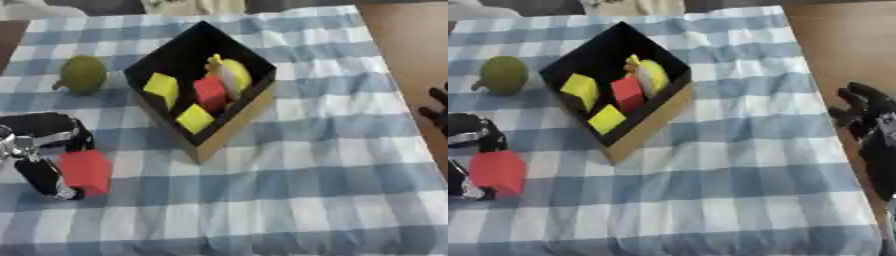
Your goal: Pick up objects on the table and place them in the box.
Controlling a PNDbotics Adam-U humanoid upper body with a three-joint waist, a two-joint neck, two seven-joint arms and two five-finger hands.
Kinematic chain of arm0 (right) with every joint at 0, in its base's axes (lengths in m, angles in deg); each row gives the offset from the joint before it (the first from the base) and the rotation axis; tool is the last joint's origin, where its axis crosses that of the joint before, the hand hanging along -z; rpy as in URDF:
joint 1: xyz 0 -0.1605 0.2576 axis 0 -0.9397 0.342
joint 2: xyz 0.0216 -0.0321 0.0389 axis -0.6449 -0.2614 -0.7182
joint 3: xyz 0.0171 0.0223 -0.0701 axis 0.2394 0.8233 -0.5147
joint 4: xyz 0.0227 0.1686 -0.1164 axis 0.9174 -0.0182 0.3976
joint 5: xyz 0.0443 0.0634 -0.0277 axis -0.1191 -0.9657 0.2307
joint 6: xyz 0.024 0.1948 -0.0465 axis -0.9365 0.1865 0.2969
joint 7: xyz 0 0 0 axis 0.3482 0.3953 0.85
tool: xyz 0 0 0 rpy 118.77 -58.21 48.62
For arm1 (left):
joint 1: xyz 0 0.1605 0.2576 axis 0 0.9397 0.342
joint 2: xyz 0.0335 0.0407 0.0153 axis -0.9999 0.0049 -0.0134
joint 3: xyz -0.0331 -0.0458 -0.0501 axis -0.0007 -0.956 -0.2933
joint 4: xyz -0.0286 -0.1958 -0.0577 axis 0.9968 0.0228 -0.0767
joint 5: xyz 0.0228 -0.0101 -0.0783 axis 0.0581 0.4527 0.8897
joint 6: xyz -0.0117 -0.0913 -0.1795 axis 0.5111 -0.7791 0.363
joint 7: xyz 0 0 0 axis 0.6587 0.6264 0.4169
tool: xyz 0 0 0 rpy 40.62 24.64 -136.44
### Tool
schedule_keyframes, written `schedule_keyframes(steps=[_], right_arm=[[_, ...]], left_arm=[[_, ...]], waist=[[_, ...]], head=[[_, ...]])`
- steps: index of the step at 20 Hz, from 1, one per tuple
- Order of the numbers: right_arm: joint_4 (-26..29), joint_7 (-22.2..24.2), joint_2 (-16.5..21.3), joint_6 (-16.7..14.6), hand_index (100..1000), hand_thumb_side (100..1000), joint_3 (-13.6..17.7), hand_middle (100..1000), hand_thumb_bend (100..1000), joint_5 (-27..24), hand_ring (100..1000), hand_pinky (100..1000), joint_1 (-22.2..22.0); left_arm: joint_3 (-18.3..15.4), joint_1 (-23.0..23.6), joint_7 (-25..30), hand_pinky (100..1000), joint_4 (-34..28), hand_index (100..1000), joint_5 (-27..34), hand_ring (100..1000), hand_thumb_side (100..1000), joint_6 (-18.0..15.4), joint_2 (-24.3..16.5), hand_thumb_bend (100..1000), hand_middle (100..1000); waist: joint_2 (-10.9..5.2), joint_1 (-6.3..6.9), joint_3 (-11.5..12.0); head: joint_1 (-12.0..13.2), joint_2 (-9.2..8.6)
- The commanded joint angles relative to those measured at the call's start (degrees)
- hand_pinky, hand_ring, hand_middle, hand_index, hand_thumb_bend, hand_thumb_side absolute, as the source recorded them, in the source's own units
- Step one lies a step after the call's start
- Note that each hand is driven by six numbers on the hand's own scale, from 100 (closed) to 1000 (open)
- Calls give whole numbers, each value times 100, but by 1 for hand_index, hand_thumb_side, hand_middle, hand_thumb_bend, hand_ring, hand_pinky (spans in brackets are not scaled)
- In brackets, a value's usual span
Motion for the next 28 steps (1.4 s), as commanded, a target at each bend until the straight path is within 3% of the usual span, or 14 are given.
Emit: schedule_keyframes(steps=[1, 2, 3, 4, 5, 9, 13, 18, 21, 23, 28], right_arm=[[114, 1, 49, 16, 837, 675, 42, 424, 100, 34, 1000, 901, 17], [114, -2, 50, 16, 837, 674, 45, 424, 100, 39, 1000, 901, 13], [114, -5, 51, 13, 837, 679, 49, 424, 100, 43, 1000, 901, 9], [114, -10, 54, 10, 837, 673, 52, 424, 100, 47, 1000, 901, 3], [114, -15, 57, 4, 837, 672, 56, 424, 100, 49, 1000, 901, -3], [114, -28, 79, -25, 838, 667, 66, 424, 100, 44, 1000, 902, -25], [114, -30, 138, -87, 838, 656, 72, 424, 100, 19, 1000, 902, -55], [114, 2, 228, -166, 838, 642, 51, 425, 100, -82, 1000, 902, -75], [114, 15, 236, -176, 838, 642, 54, 425, 100, -108, 1000, 902, -81], [114, 45, 228, -175, 839, 643, 22, 424, 100, -126, 1000, 903, -62], [114, 142, 202, -146, 839, 648, -34, 423, 100, -173, 1000, 903, 26]], left_arm=[[-185, -25, 42, 728, -274, 645, 82, 614, 182, 70, -298, 484, 477], [-224, -22, 50, 727, -370, 644, 72, 614, 177, 80, -357, 481, 476], [-271, -24, 52, 726, -474, 643, 53, 613, 224, 89, -400, 380, 475], [-328, -44, 39, 726, -589, 641, 39, 612, 132, 103, -436, 455, 473], [-382, -76, 28, 726, -707, 641, 22, 612, 112, 117, -461, 446, 472], [-608, -456, -14, 727, -1191, 639, -112, 612, 100, 129, -383, 412, 469], [-702, -1157, -9, 726, -1330, 638, -296, 612, 100, 118, -56, 376, 470], [-666, -2270, -259, 719, -440, 633, -797, 607, 100, 71, 807, 360, 468], [-617, -2474, -477, 719, 11, 633, -1010, 607, 100, -108, 1027, 360, 468], [-680, -2592, -584, 730, 203, 643, -999, 610, 100, -185, 1151, 337, 472], [-809, -3102, -573, 740, 898, 668, -1244, 622, 113, 31, 1825, 366, 492]], waist=[[-2, 26, 10], [-3, 29, 15], [-5, 31, 20], [-8, 34, 26], [-11, 35, 32], [-30, 41, 52], [-61, 51, 51], [-109, 51, 8], [-114, 47, 5], [-98, 10, -86], [-13, -15, -320]], head=[[-20, 30], [-30, 30], [-39, 30], [-50, 30], [-63, 30], [-132, 30], [-224, 30], [-234, 30], [-234, 30], [-85, -4], [112, -127]])
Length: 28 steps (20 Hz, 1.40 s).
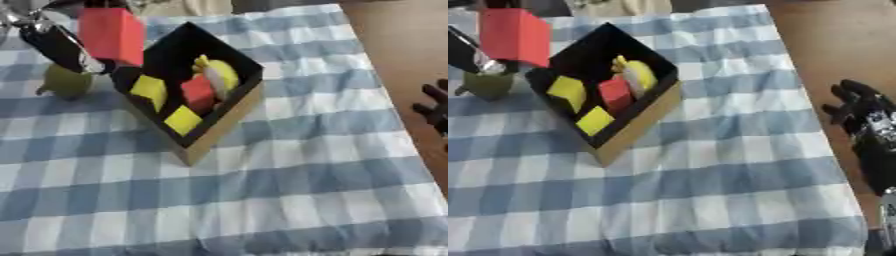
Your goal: Pick up objects on the table and place them in the box.
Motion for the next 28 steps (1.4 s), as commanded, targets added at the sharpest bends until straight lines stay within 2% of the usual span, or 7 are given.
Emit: schedule_keyframes(steps=[1, 4, 7, 11, 19, 22, 28], right_arm=[[114, 52, 91, 6, 839, 648, -6, 423, 100, -43, 1000, 903, 52], [114, 65, 63, 18, 839, 653, -2, 422, 100, -30, 1000, 904, 59], [114, 62, 40, 34, 839, 655, 9, 422, 100, -6, 1000, 904, 54], [114, 52, 17, 66, 839, 659, 19, 421, 100, 20, 1000, 905, 49], [114, 51, -3, 84, 839, 659, 25, 421, 100, 23, 1000, 905, 44], [114, 52, -3, 83, 839, 658, 29, 421, 100, 25, 1000, 906, 44], [114, 34, 22, 43, 839, 652, 55, 420, 100, 39, 1000, 906, 8]], left_arm=[[-156, -223, -45, 743, 411, 673, -255, 625, 120, 126, 355, 373, 496], [-220, -276, -129, 783, 871, 761, -535, 699, 219, 78, 814, 475, 578], [-212, -323, -182, 879, 1299, 896, -798, 838, 385, -140, 1239, 655, 775], [-196, -428, -432, 911, 1856, 924, -1055, 877, 490, -477, 1500, 689, 827], [-442, -490, -1153, 905, 2721, 912, -1359, 869, 480, -1147, 1594, 641, 816], [-563, -461, -1414, 892, 2656, 892, -1282, 853, 424, -1126, 1490, 571, 800], [-747, -378, -1592, 893, 2430, 887, -1163, 861, 340, -902, 939, 607, 807]], waist=[[-3, -19, -33], [22, -31, -52], [29, -35, -18], [23, -35, 19], [12, -51, 42], [12, -51, 56], [-1, -39, 120]], head=[[86, -98], [98, -130], [81, -133], [77, -137], [69, -128], [66, -117], [28, -101]])
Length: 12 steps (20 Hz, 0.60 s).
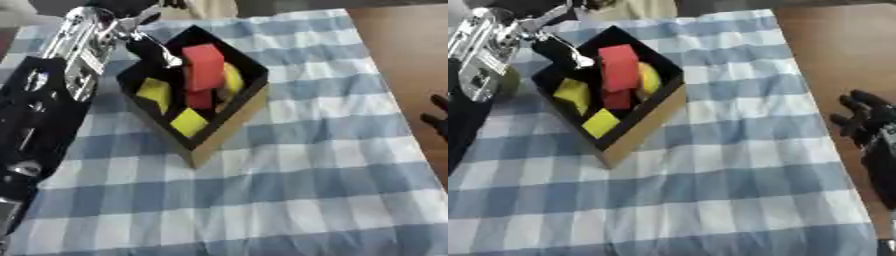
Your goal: Pick up objects on the table and place them in the box.
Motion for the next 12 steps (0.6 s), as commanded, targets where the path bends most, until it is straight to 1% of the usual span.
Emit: schedule_keyframes(steps=[1, 3, 6, 7, 10, 12], right_arm=[[114, -19, 85, -37, 839, 650, 64, 420, 100, 24, 1000, 906, -17], [114, -24, 94, -69, 839, 647, 72, 420, 100, 24, 1000, 906, -34], [114, -23, 109, -115, 839, 643, 75, 420, 100, 19, 1000, 906, -48], [114, -21, 111, -128, 839, 640, 75, 419, 100, 14, 1000, 906, -45], [114, -11, 114, -177, 839, 637, 76, 419, 100, 4, 1000, 906, -49], [114, -6, 106, -204, 840, 638, 79, 418, 100, 12, 1000, 906, -62]], left_arm=[[-136, -76, 40, 894, -130, 886, 24, 866, 318, 39, -489, 630, 814], [-174, -74, 178, 894, -78, 887, -28, 871, 295, -28, -745, 656, 820], [-248, -75, 343, 894, 75, 887, -52, 873, 307, -163, -1001, 664, 823], [-277, -67, 374, 895, 124, 888, -49, 876, 293, -196, -1050, 671, 826], [-339, -57, 432, 896, 325, 887, -133, 880, 288, -264, -1159, 692, 830], [-406, -71, 439, 901, 504, 888, -189, 885, 283, -305, -1157, 705, 834]], waist=[[-39, -39, 24], [-43, -45, 43], [-42, -58, 66], [-36, -67, 71], [-14, -94, 70], [2, -108, 62]], head=[[-26, -23], [-23, -14], [1, -30], [8, -41], [31, -70], [64, -103]])
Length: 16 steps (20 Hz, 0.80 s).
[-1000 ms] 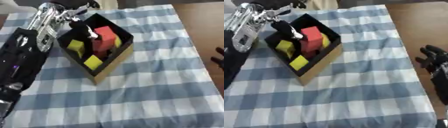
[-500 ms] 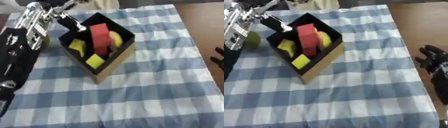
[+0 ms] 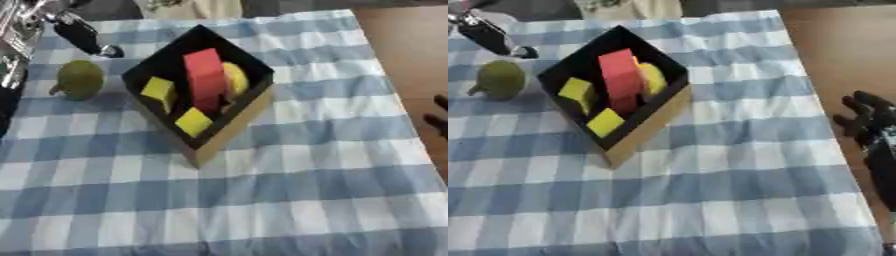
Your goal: Pick up objects on the table and place them in the box.
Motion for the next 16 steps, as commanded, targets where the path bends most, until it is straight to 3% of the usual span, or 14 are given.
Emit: schedule_keyframes(steps=[1, 9, 16], right_arm=[[114, 15, 98, -61, 840, 640, 44, 418, 100, 18, 1000, 907, -11], [114, 36, 52, -60, 840, 645, 34, 417, 100, 71, 1000, 908, 9], [114, 52, 1, -47, 841, 655, 33, 415, 100, 138, 1000, 908, 33]], left_arm=[[-173, -113, 25, 903, 203, 890, -94, 887, 283, -73, -190, 713, 836], [-313, -179, -25, 905, 810, 893, -384, 893, 334, -67, -46, 747, 841], [-506, -193, -156, 905, 1342, 890, -772, 895, 331, 248, 51, 761, 843]], waist=[[12, -104, -8], [79, -118, -83], [160, -109, -178]], head=[[65, -110], [132, -202], [177, -244]])
